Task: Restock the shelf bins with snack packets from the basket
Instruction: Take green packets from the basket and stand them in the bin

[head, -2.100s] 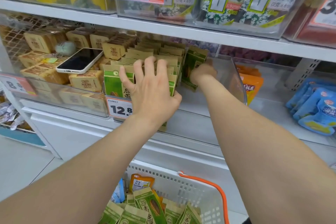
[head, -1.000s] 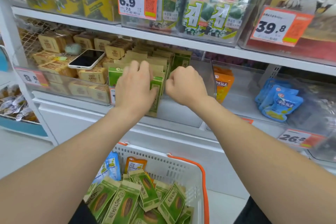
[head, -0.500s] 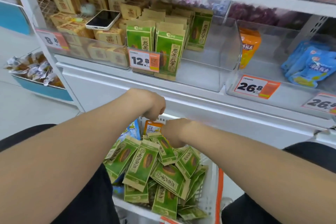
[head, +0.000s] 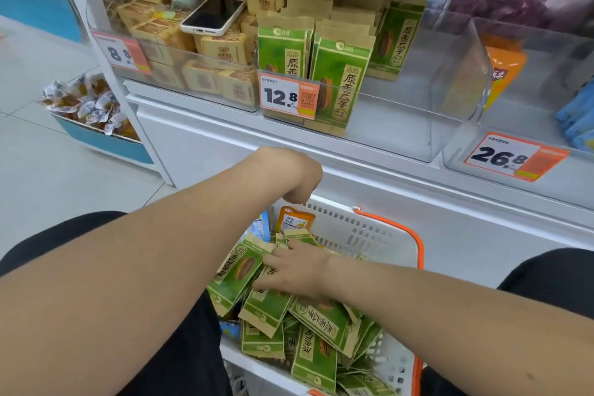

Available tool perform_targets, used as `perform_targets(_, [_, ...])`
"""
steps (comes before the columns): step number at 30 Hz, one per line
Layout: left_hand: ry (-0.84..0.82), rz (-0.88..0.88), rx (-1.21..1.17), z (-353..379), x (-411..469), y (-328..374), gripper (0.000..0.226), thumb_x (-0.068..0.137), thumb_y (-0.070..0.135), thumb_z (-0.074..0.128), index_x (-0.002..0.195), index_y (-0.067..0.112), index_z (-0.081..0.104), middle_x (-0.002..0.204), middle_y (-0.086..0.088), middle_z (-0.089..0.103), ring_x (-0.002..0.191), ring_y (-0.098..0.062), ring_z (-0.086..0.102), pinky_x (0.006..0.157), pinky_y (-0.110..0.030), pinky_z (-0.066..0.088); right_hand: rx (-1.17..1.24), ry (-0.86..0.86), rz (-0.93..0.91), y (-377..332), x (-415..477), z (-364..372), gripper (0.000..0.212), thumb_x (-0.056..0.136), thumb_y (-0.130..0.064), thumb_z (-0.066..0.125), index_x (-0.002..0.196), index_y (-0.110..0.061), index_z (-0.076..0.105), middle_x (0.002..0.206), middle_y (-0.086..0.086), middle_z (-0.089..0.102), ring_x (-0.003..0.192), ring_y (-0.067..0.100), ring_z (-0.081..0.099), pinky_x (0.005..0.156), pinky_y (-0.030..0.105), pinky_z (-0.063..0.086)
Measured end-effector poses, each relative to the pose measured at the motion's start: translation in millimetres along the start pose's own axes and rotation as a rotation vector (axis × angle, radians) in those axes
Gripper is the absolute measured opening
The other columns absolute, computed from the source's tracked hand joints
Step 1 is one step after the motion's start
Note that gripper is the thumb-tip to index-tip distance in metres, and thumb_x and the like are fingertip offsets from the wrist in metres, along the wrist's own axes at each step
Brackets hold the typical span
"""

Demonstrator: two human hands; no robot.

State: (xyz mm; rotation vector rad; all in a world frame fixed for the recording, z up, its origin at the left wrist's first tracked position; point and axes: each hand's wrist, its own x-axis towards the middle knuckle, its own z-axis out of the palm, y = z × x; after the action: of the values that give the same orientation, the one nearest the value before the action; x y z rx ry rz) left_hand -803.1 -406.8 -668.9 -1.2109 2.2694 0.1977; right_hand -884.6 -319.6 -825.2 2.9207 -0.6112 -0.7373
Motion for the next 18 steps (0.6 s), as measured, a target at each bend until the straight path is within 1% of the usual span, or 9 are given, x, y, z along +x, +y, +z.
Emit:
perform_targets(2, [0.005,0.004,-0.016,-1,1,0,0.019,0.101,0.011,0.050,0.109,0.027,0.047,0.111,-0.003,0.046,0.086,-0.028,0.043,0.068,-0.033,0.041,-0.046,0.046,0.040,-6,0,1,0.088,0.081,-0.035,0.084,0.152,-0.023,0.033,0.136,0.014,0.050,0.122,0.032,0.050,0.093,0.046,0.047])
perform_targets(4, [-0.004,0.016,-0.012,-3,0,1,0.022,0.100,0.008,0.049,0.109,0.028,0.045,0.110,-0.002,0.044,0.086,-0.028,0.041,0.061,-0.029,0.037,-0.001,0.051,0.057,-6,-2,0,0.087,0.075,-0.044,0.085,0.145,-0.019,0.041,0.129,0.013,0.051,0.116,0.030,0.050,0.091,0.044,0.047])
perform_targets(6, [-0.012,0.014,-0.006,-4,-2,2,0.026,0.099,0.004,0.048,0.108,0.027,0.044,0.109,-0.003,0.043,0.086,-0.028,0.039,0.058,-0.029,0.034,0.088,0.031,0.069,0,-5,-3,0.089,0.066,-0.049,0.088,0.137,-0.016,0.046,0.123,0.010,0.050,0.107,0.026,0.049,0.089,0.042,0.048])
perform_targets(9, [-0.032,0.003,0.000,-7,-7,2,0.029,0.096,-0.001,0.049,0.110,0.025,0.049,0.110,-0.005,0.048,0.086,-0.028,0.040,0.059,-0.029,0.035,0.299,-0.009,0.155,11,-15,-19,0.077,0.068,-0.045,0.086,0.127,-0.012,0.048,0.114,0.006,0.049,0.097,0.024,0.052,0.084,0.044,0.055])
perform_targets(12, [-0.058,-0.034,-0.003,-10,-14,0,0.037,0.096,-0.001,0.049,0.125,0.019,0.060,0.121,-0.008,0.058,0.088,-0.028,0.045,0.064,-0.032,0.039,0.577,-0.017,0.303,27,-35,-45,0.069,0.073,-0.037,0.085,0.123,-0.013,0.044,0.111,0.001,0.048,0.094,0.022,0.055,0.079,0.040,0.055])
perform_targets(14, [-0.066,-0.072,-0.028,-12,-18,-2,0.046,0.096,0.002,0.049,0.140,0.016,0.059,0.121,-0.006,0.057,0.090,-0.028,0.048,0.068,-0.033,0.041,0.704,0.051,0.410,41,-50,-61,0.073,0.072,-0.042,0.086,0.122,-0.016,0.039,0.105,-0.005,0.049,0.090,0.018,0.055,0.075,0.035,0.051])
perform_targets(15, [-0.066,-0.079,-0.040,-12,-21,-3,0.047,0.097,0.005,0.050,0.143,0.015,0.058,0.122,-0.006,0.059,0.092,-0.029,0.052,0.068,-0.033,0.042,0.742,0.107,0.467,47,-57,-68,0.078,0.070,-0.046,0.086,0.124,-0.016,0.038,0.104,-0.005,0.053,0.088,0.019,0.057,0.075,0.036,0.053])
perform_targets(17, [-0.046,-0.092,-0.068,-14,-24,-4,0.040,0.101,0.014,0.050,0.141,0.014,0.058,0.127,-0.008,0.064,0.102,-0.029,0.063,0.072,-0.035,0.048,0.773,0.247,0.568,59,-69,-80,0.084,0.069,-0.049,0.085,0.129,-0.016,0.038,0.101,-0.001,0.063,0.086,0.023,0.062,0.071,0.037,0.055])
perform_targets(18, [-0.016,-0.105,-0.087,-15,-26,-5,0.037,0.103,0.019,0.049,0.139,0.014,0.058,0.127,-0.009,0.064,0.107,-0.029,0.064,0.079,-0.037,0.051,0.776,0.322,0.616,63,-75,-85,0.083,0.068,-0.049,0.085,0.128,-0.017,0.037,0.097,-0.001,0.064,0.084,0.023,0.062,0.065,0.036,0.053])
